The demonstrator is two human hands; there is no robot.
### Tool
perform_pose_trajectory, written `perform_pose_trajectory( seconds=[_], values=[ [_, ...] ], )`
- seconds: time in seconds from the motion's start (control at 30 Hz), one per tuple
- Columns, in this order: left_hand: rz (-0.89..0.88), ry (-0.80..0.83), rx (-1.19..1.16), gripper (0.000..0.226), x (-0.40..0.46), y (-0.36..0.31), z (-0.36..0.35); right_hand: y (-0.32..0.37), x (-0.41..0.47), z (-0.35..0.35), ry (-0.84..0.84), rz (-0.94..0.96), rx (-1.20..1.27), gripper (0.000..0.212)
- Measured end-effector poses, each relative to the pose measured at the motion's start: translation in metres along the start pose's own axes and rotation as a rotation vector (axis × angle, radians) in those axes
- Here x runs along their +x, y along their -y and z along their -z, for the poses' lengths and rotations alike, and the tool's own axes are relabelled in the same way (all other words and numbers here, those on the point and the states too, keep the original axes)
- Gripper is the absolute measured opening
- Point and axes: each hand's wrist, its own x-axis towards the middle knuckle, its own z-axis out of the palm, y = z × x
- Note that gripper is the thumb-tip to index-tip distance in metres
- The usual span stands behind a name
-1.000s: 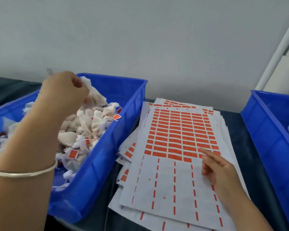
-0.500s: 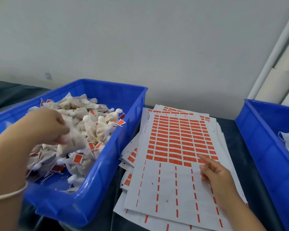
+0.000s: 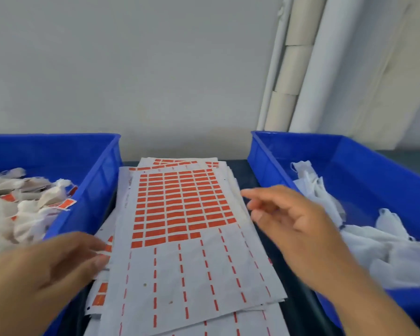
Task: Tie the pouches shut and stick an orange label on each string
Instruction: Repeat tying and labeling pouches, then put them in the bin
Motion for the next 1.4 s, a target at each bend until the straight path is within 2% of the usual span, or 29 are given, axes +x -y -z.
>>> perform_pose_trajectory(
  seconds=[0.03, 0.07, 0.17, 0.23, 0.3, 0.37, 0.4, 0.5, 0.57, 0.7, 0.87, 0.97, 1.03, 1.23, 1.33, 1.4],
  values=[
    [0.01, 0.119, -0.048, 0.034, 0.005, -0.02, -0.009, 0.003, -0.001, 0.015, -0.02, -0.015, -0.042, 0.029],
    [0.016, 0.171, -0.077, 0.031, 0.008, -0.036, -0.019, 0.002, 0.001, 0.03, -0.038, -0.057, -0.1, 0.032],
    [0.034, 0.278, -0.01, 0.018, 0.023, -0.065, -0.059, -0.018, 0.017, 0.08, -0.123, -0.269, -0.277, 0.038],
    [-0.043, 0.342, 0.072, 0.022, 0.023, -0.076, -0.085, -0.045, 0.036, 0.112, -0.149, -0.4, -0.388, 0.045],
    [-0.042, 0.299, 0.093, 0.029, 0.029, -0.082, -0.108, -0.077, 0.055, 0.137, -0.109, -0.552, -0.492, 0.039],
    [-0.026, 0.329, 0.099, 0.032, 0.028, -0.084, -0.125, -0.109, 0.07, 0.152, -0.036, -0.702, -0.613, 0.023],
    [-0.052, 0.337, 0.072, 0.033, 0.026, -0.079, -0.135, -0.122, 0.075, 0.155, -0.003, -0.758, -0.653, 0.024],
    [-0.131, 0.324, 0.123, 0.027, 0.023, -0.076, -0.151, -0.146, 0.082, 0.151, 0.079, -0.869, -0.624, 0.046],
    [-0.106, 0.309, 0.16, 0.023, 0.025, -0.075, -0.156, -0.16, 0.084, 0.146, 0.102, -0.874, -0.649, 0.046],
    [-0.073, 0.292, 0.18, 0.02, 0.028, -0.07, -0.157, -0.172, 0.085, 0.141, 0.064, -0.842, -0.712, 0.03],
    [-0.076, 0.258, 0.187, 0.019, 0.031, -0.074, -0.155, -0.164, 0.083, 0.153, -0.051, -0.891, -0.437, 0.02],
    [-0.087, 0.235, 0.175, 0.02, 0.033, -0.077, -0.152, -0.144, 0.085, 0.157, -0.195, -0.828, -0.345, 0.009],
    [-0.083, 0.206, 0.148, 0.02, 0.033, -0.08, -0.148, -0.122, 0.088, 0.159, -0.281, -0.722, -0.269, 0.011],
    [-0.053, 0.11, 0.023, 0.02, 0.037, -0.109, -0.124, -0.038, 0.083, 0.125, -0.392, -0.387, 0.098, 0.011],
    [-0.065, 0.03, -0.156, 0.013, 0.031, -0.134, -0.104, -0.017, 0.067, 0.083, -0.364, -0.34, 0.293, 0.015],
    [-0.128, -0.033, -0.333, 0.032, 0.021, -0.149, -0.09, -0.014, 0.054, 0.048, -0.359, -0.357, 0.357, 0.018]
  ],
)
